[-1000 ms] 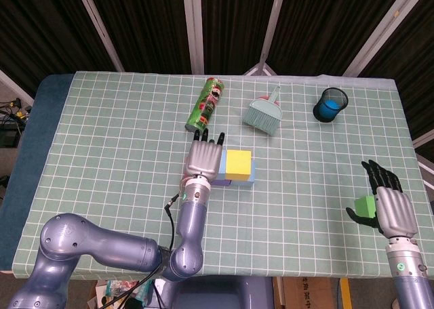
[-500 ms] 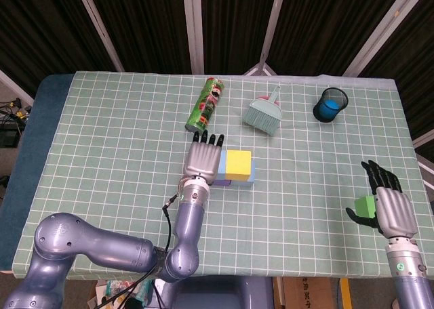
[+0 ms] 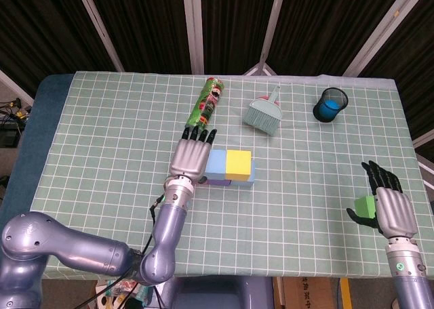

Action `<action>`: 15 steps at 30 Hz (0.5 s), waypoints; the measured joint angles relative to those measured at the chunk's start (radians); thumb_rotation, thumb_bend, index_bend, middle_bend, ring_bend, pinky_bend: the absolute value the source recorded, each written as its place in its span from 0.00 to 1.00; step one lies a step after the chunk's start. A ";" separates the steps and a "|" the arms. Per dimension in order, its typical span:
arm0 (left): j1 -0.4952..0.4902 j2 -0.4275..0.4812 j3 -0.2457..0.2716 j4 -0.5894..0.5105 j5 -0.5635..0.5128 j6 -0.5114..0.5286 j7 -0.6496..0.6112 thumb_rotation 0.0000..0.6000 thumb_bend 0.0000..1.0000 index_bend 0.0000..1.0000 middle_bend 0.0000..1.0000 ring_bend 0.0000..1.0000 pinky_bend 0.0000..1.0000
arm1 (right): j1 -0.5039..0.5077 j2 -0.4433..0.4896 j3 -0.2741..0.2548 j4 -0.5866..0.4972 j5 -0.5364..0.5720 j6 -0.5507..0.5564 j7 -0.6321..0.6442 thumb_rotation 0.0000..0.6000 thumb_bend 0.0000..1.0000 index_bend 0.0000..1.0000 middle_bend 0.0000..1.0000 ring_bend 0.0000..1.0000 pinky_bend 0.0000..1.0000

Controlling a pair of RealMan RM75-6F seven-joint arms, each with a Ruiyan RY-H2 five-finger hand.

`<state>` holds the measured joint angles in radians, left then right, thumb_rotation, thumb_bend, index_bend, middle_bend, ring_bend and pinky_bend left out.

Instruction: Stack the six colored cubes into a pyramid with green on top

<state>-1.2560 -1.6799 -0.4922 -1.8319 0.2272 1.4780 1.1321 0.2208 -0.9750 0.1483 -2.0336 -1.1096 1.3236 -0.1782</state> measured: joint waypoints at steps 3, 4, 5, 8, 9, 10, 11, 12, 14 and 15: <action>0.051 0.046 0.047 -0.058 0.090 0.009 -0.051 1.00 0.12 0.00 0.09 0.02 0.06 | 0.002 -0.007 -0.003 0.011 0.005 -0.003 -0.010 1.00 0.25 0.00 0.00 0.00 0.00; 0.068 0.061 0.063 -0.077 0.119 0.012 -0.067 1.00 0.12 0.00 0.09 0.02 0.06 | 0.002 -0.009 -0.003 0.014 0.007 -0.003 -0.013 1.00 0.25 0.00 0.00 0.00 0.00; 0.092 0.081 0.086 -0.101 0.159 0.018 -0.090 1.00 0.12 0.00 0.09 0.02 0.06 | 0.003 -0.012 -0.005 0.018 0.008 -0.004 -0.021 1.00 0.25 0.00 0.00 0.00 0.00; 0.159 0.134 0.150 -0.161 0.265 0.038 -0.154 1.00 0.12 0.00 0.09 0.02 0.06 | 0.006 -0.022 -0.009 0.029 0.010 -0.004 -0.040 1.00 0.25 0.00 0.00 0.00 0.00; 0.181 0.150 0.172 -0.177 0.300 0.045 -0.175 1.00 0.12 0.00 0.09 0.02 0.06 | 0.006 -0.026 -0.011 0.034 0.011 -0.004 -0.047 1.00 0.25 0.00 0.00 0.00 0.00; 0.203 0.167 0.195 -0.191 0.335 0.052 -0.197 1.00 0.12 0.00 0.09 0.02 0.06 | 0.007 -0.030 -0.013 0.038 0.011 -0.004 -0.054 1.00 0.25 0.00 0.00 0.00 0.00; 0.235 0.188 0.227 -0.209 0.384 0.063 -0.228 1.00 0.12 0.00 0.09 0.02 0.06 | 0.008 -0.034 -0.015 0.044 0.012 -0.004 -0.064 1.00 0.25 0.00 0.00 0.00 0.00; 0.259 0.204 0.252 -0.221 0.422 0.071 -0.252 1.00 0.12 0.00 0.09 0.02 0.06 | 0.009 -0.038 -0.017 0.049 0.012 -0.004 -0.071 1.00 0.25 0.00 0.00 0.00 0.00; 0.317 0.240 0.313 -0.241 0.510 0.090 -0.310 1.00 0.12 0.00 0.09 0.02 0.05 | 0.012 -0.047 -0.021 0.062 0.015 -0.005 -0.090 1.00 0.25 0.00 0.00 0.00 0.00; 0.343 0.256 0.339 -0.246 0.547 0.099 -0.335 1.00 0.12 0.00 0.09 0.02 0.05 | 0.013 -0.051 -0.023 0.068 0.018 -0.005 -0.098 1.00 0.25 0.00 0.00 0.00 0.00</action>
<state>-0.9127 -1.4243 -0.1528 -2.0784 0.7738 1.5768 0.7974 0.2337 -1.0264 0.1254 -1.9652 -1.0918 1.3189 -0.2761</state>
